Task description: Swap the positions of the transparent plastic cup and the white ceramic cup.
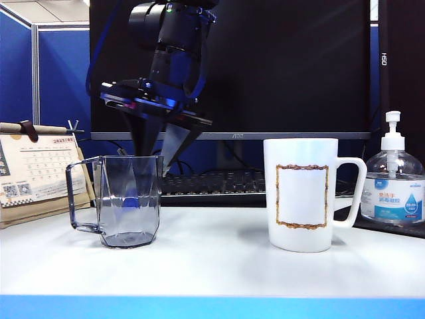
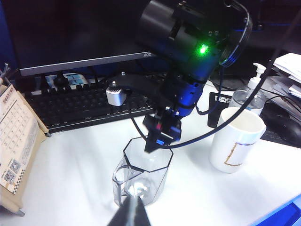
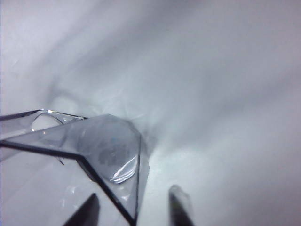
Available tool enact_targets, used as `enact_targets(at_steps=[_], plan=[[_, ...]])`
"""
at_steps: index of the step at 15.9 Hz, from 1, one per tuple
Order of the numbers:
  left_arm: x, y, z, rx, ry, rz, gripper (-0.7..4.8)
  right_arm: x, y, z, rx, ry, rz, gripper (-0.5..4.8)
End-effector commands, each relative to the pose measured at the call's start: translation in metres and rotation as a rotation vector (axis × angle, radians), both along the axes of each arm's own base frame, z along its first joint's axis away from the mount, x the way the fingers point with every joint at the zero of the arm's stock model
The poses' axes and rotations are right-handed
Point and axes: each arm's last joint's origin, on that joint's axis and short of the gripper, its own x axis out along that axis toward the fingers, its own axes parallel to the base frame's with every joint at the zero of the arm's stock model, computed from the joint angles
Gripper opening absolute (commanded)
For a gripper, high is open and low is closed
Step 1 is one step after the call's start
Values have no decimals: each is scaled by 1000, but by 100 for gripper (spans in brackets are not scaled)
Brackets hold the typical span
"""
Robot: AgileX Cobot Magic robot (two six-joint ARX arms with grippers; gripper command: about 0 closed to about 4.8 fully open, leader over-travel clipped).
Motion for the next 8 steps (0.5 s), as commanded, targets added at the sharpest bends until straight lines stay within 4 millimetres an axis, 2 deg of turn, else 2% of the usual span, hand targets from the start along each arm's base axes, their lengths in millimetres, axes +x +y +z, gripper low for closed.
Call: enact_targets(at_steps=[1, 4, 6, 8], plan=[[0, 0, 1, -5, -11, -6, -4, -1, 1, 6, 8, -28, -11, 178], [0, 0, 1, -5, -11, -7, -5, -1, 4, 11, 34, -59, -17, 182], [0, 0, 1, 1, -14, -8, -4, -1, 7, 27, 74, -94, -22, 222], [0, -1, 1, 1, -14, -14, -4, -1, 7, 44, 75, -153, -37, 222]])
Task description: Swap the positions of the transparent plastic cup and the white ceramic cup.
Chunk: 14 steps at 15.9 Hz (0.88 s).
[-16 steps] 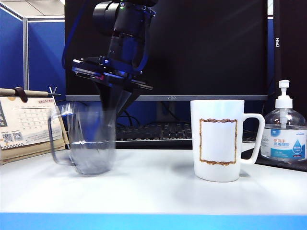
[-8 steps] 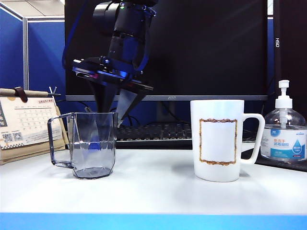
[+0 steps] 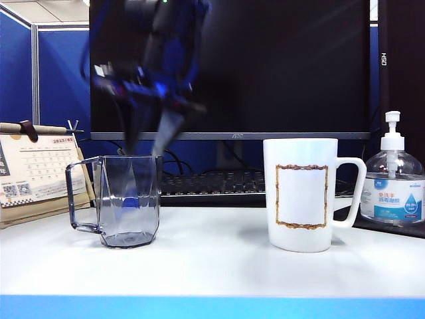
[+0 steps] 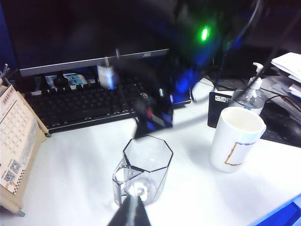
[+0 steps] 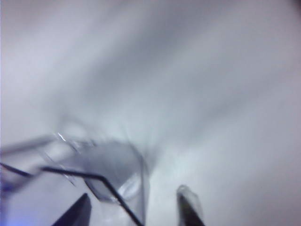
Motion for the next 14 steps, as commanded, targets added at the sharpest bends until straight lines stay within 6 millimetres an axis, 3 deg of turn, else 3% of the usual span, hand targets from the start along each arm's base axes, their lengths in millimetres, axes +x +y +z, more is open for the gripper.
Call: enact_targets(at_steps=[1, 4, 6, 7, 10, 12, 14], plan=[[0, -1, 1, -4, -12, -25, -4, -3, -1, 30, 13, -93, -26, 222], [0, -1, 1, -3, -13, -15, -4, -10, -10, 69, 9, -172, -58, 216], [1, 1, 1, 20, -28, 27, -4, -25, -24, 115, 62, -291, -90, 166], [1, 1, 4, 46, -68, 25, -4, -42, -39, 158, 175, -392, -100, 165], [0, 0, 17, 66, -240, 2, -4, -100, -87, 250, 425, -652, -33, 165], [-7, 3, 34, 38, -365, -24, -4, -152, -136, 293, 482, -786, 33, 166], [-17, 7, 49, 35, -444, -60, -5, -193, -182, 312, 504, -805, 32, 165]])
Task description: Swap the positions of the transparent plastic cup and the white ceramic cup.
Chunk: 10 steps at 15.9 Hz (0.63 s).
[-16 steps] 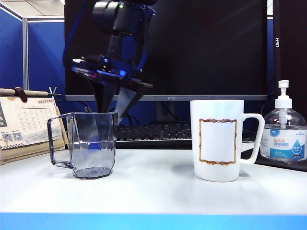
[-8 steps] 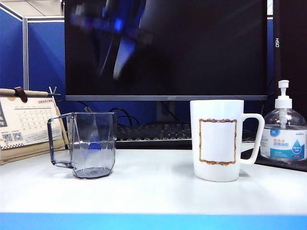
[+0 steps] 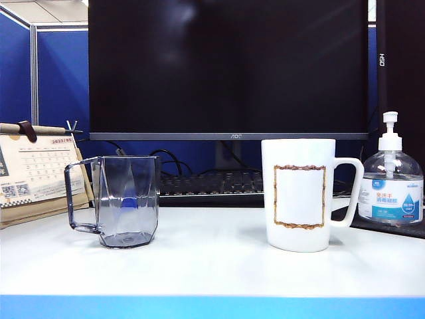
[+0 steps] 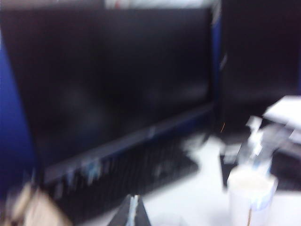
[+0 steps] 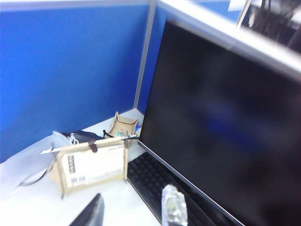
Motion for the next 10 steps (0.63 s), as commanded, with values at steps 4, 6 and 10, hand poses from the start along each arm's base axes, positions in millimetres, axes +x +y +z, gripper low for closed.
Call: enact_targets(at_steps=[4, 6, 10], plan=[[-59, 28, 60, -46, -249, -61, -4, -105, -113, 29, 93, -77, 55, 138], [-90, 46, 75, 8, -289, 11, -4, -132, -150, 30, 181, -68, 25, 138], [-89, 53, 52, 158, -48, 216, -4, -172, -211, 6, 251, -60, -220, 138]])
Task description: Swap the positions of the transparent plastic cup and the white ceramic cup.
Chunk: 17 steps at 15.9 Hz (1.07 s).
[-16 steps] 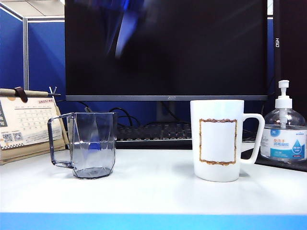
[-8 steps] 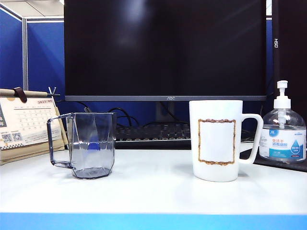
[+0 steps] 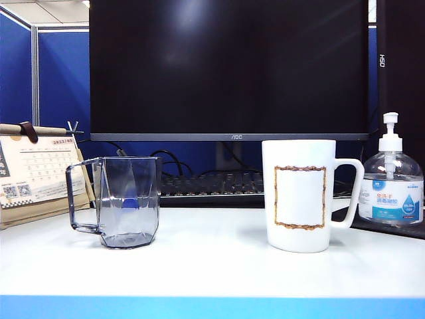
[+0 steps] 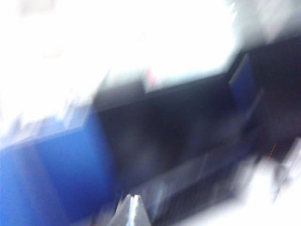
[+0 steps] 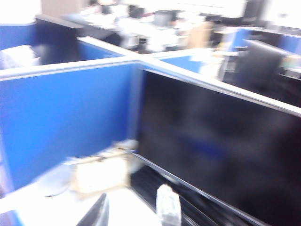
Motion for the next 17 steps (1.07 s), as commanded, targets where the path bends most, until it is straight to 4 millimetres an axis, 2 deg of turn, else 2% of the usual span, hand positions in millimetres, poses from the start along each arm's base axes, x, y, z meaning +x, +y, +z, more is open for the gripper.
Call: enact_targets(at_steps=[1, 3, 6, 8, 9, 11, 12, 14, 17], plan=[[21, -10, -22, 66, 164, 37, -4, -5, -17, -25, 9, 83, -250, 138], [41, -21, -35, 69, 204, -5, -5, -5, -23, -54, 19, 119, -371, 138], [73, -43, -52, -50, 221, -198, -5, 0, -14, -112, 182, 46, -303, 138], [96, -57, -72, -112, 245, -265, -4, 7, 0, -164, 296, -32, -173, 135], [110, -64, -88, -153, 273, -285, -4, 15, 13, -207, 350, -74, -107, 135], [122, -73, -104, -175, 282, -369, -4, 27, 29, -255, 345, -72, -104, 126], [128, -76, -114, -191, 290, -375, -4, 33, 37, -273, 323, -59, -88, 79], [138, -82, -135, -210, 348, -376, -4, 43, 52, -299, 317, -5, -63, 32], [148, -87, -161, -277, 445, -393, -4, 54, 65, -330, 328, 104, -72, 8]])
